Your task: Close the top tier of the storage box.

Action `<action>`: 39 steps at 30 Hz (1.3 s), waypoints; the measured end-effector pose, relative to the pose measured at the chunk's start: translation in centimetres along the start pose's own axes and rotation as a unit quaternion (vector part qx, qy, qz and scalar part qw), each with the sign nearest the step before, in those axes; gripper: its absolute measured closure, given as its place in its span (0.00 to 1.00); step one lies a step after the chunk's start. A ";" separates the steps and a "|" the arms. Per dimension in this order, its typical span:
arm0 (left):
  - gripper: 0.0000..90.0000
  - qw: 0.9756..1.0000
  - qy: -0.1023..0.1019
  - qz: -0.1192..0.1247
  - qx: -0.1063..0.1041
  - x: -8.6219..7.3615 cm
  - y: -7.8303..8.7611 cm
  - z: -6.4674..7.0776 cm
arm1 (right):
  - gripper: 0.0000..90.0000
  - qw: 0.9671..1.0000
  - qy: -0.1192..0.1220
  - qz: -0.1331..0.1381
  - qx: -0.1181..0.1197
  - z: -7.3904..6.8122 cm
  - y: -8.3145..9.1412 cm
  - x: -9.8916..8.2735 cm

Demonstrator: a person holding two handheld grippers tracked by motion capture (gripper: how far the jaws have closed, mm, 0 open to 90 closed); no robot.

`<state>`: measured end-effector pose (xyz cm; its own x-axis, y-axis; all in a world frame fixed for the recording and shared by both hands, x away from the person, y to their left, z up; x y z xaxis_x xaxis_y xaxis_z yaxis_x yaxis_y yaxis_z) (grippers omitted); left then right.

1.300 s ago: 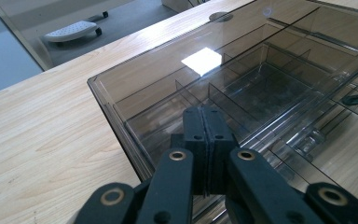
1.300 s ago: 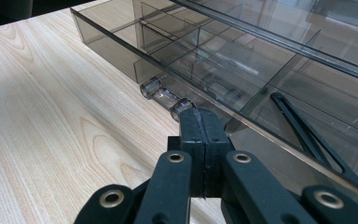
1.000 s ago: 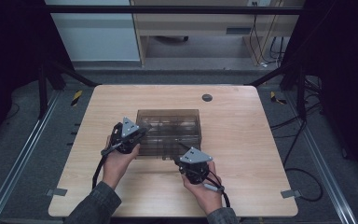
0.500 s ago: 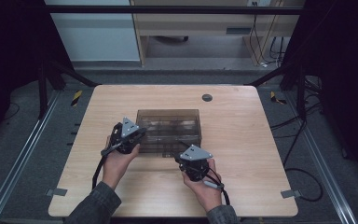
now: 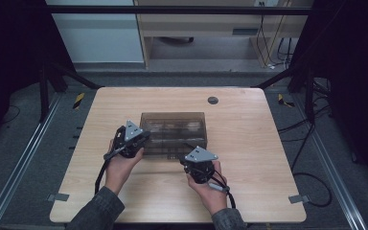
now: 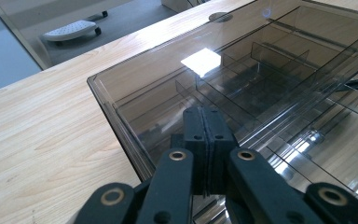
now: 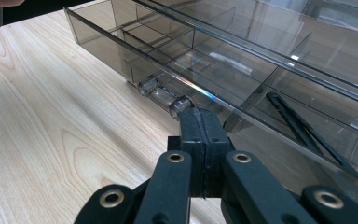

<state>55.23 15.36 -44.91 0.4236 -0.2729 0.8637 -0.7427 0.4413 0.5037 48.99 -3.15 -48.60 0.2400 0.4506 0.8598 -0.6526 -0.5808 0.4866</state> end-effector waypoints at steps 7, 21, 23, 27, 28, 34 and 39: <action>0.99 1.000 -0.001 0.000 0.001 0.0 0.0 0.0 | 1.00 1.000 -0.002 0.001 -0.002 0.2 -0.2 0.0; 0.99 1.000 -0.002 -0.001 0.001 0.0 0.0 0.0 | 1.00 1.000 -0.003 0.003 -0.003 0.4 -0.3 0.1; 0.99 1.000 -0.002 -0.001 0.002 0.0 0.0 0.0 | 1.00 1.000 -0.002 0.004 -0.003 0.4 -0.3 0.1; 0.99 1.000 -0.004 -0.003 0.002 0.0 0.1 0.0 | 1.00 1.000 -0.003 0.004 -0.004 0.4 -0.4 0.1; 0.99 1.000 -0.001 -0.001 0.002 0.0 0.0 0.0 | 1.00 1.000 -0.003 0.004 -0.004 0.4 -0.4 0.2; 0.99 1.000 -0.004 -0.004 0.002 0.0 0.1 0.0 | 1.00 1.000 -0.003 0.006 -0.005 0.6 -0.5 0.3; 0.99 1.000 -0.003 -0.003 0.002 0.0 0.1 0.0 | 1.00 1.000 -0.003 0.007 -0.006 0.6 -0.5 0.5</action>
<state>55.15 15.38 -44.89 0.4245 -0.2814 0.8606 -0.7424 0.4359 0.5088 49.89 -3.01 -48.36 0.2352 0.4390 0.8671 -0.6637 -0.5792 0.4733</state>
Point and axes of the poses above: each handheld gripper's, and its own axes: y roughly backward along the jaws, x roughly out of its top, z roughly to its right, the point moved 6 cm from there along -y, roughly forward along the jaws, and after that the axes turned 8 degrees about y, right-handed, at the moved point
